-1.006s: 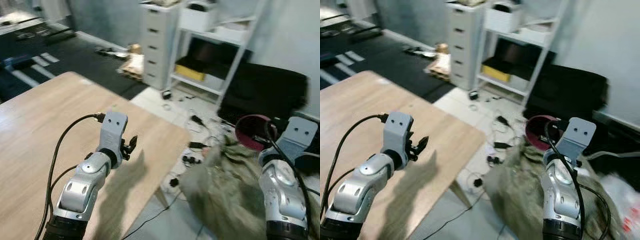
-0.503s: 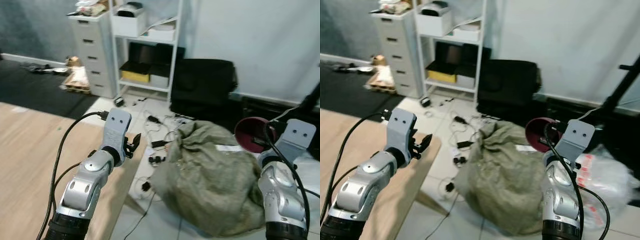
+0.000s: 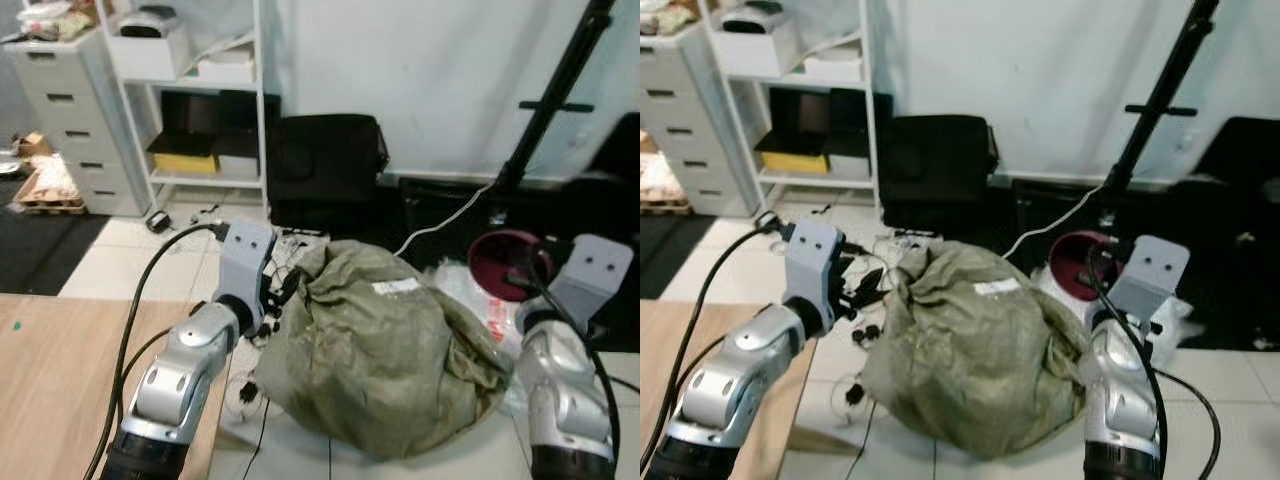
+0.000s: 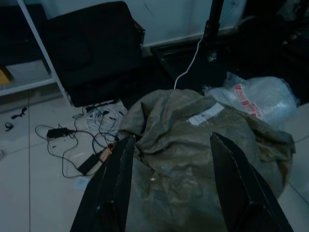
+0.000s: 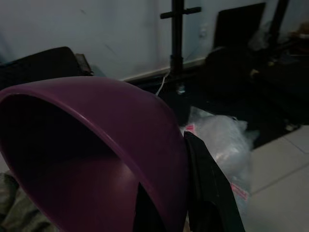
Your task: Setting the table
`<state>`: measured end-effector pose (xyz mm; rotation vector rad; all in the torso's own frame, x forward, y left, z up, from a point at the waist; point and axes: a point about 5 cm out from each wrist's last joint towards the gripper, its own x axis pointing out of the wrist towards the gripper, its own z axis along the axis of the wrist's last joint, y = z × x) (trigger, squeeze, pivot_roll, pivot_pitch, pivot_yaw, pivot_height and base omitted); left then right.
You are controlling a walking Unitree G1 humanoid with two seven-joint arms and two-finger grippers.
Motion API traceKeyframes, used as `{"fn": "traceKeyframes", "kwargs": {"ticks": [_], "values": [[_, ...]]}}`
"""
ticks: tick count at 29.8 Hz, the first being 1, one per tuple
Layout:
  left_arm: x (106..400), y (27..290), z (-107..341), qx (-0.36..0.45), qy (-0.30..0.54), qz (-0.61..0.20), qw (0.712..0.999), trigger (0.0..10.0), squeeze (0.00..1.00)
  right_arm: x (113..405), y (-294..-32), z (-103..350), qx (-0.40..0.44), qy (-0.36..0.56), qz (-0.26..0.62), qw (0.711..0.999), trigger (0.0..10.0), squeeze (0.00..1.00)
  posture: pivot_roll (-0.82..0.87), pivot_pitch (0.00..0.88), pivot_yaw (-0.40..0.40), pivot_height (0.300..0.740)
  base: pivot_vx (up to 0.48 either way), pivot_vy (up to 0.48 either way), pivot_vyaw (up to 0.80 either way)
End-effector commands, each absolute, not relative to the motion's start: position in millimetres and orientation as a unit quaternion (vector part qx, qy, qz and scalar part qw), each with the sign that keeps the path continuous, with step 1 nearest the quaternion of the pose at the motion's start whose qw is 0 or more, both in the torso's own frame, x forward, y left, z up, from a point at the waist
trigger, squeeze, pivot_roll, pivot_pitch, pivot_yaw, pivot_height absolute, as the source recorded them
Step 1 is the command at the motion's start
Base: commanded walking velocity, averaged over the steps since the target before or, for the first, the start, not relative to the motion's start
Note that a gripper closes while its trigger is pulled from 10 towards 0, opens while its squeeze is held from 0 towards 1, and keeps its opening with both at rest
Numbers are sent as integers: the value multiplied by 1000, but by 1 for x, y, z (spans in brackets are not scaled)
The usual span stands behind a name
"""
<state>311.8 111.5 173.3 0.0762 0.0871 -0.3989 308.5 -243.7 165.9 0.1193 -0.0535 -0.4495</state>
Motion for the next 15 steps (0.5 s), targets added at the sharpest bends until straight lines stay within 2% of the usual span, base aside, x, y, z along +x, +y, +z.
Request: {"fn": "traceKeyframes", "kwargs": {"ticks": [1, 15], "values": [[311, 108, 173, 36, 41, -208, 977, 10000, 0, 305, -245, 162, 59, -21, -229, 971, 10000, 0, -44, 29, 72, 740, 0, 0, -800], [313, 105, 174, 39, 35, -217, 975, 10000, 0, 305, -245, 162, 59, -22, -229, 971, 10000, 0, -46, 27, 75, 740, 0, 0, -800]]}}
